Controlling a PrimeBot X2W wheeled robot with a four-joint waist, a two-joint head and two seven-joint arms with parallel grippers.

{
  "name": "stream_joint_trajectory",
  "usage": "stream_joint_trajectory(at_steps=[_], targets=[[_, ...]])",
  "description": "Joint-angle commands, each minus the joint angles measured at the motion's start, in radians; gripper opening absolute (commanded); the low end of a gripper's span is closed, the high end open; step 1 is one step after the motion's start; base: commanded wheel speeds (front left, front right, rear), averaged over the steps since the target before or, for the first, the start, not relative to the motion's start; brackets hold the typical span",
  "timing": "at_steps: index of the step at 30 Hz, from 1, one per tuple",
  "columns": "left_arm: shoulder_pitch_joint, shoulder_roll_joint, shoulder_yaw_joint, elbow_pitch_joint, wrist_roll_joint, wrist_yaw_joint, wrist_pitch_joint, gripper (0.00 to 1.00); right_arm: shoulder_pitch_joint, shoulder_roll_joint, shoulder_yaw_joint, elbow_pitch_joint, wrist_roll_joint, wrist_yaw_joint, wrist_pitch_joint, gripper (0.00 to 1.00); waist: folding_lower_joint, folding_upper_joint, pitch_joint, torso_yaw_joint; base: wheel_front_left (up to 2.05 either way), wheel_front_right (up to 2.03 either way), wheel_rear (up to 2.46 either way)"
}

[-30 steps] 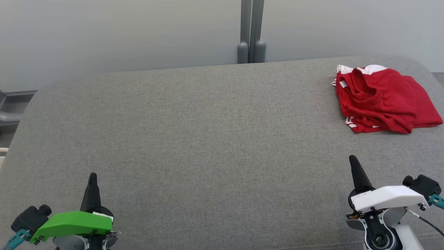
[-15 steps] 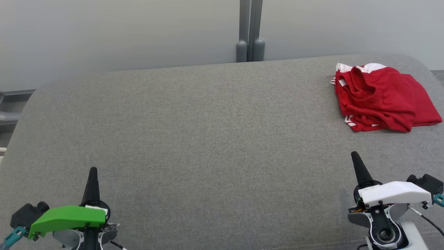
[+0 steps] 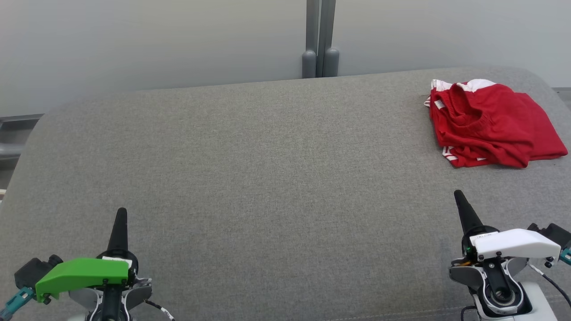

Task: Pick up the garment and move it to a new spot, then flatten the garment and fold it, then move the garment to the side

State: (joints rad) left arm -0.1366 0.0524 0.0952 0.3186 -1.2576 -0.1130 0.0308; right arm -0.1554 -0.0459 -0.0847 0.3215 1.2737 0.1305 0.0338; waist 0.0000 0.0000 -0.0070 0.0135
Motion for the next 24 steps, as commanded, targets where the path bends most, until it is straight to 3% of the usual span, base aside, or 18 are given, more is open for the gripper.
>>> stream_joint_trajectory(at_steps=[1, 24], targets=[[-0.028, 0.003, 0.005, -0.003, -0.027, -0.005, 0.005, 0.0, -0.022, -0.005, -0.005, -0.001, 0.023, 0.0, 0.005, 0.0, 0.0, 0.0, 0.001, 0.0, 0.0, 0.0, 0.0], [-0.072, 0.0, 0.016, 0.026, -0.236, -0.015, 0.058, 0.0, -0.043, -0.006, -0.034, 0.014, 0.22, 0.0, 0.055, 0.0, 0.0, 0.0, 0.01, -0.008, 0.0, 0.0, 0.0]])
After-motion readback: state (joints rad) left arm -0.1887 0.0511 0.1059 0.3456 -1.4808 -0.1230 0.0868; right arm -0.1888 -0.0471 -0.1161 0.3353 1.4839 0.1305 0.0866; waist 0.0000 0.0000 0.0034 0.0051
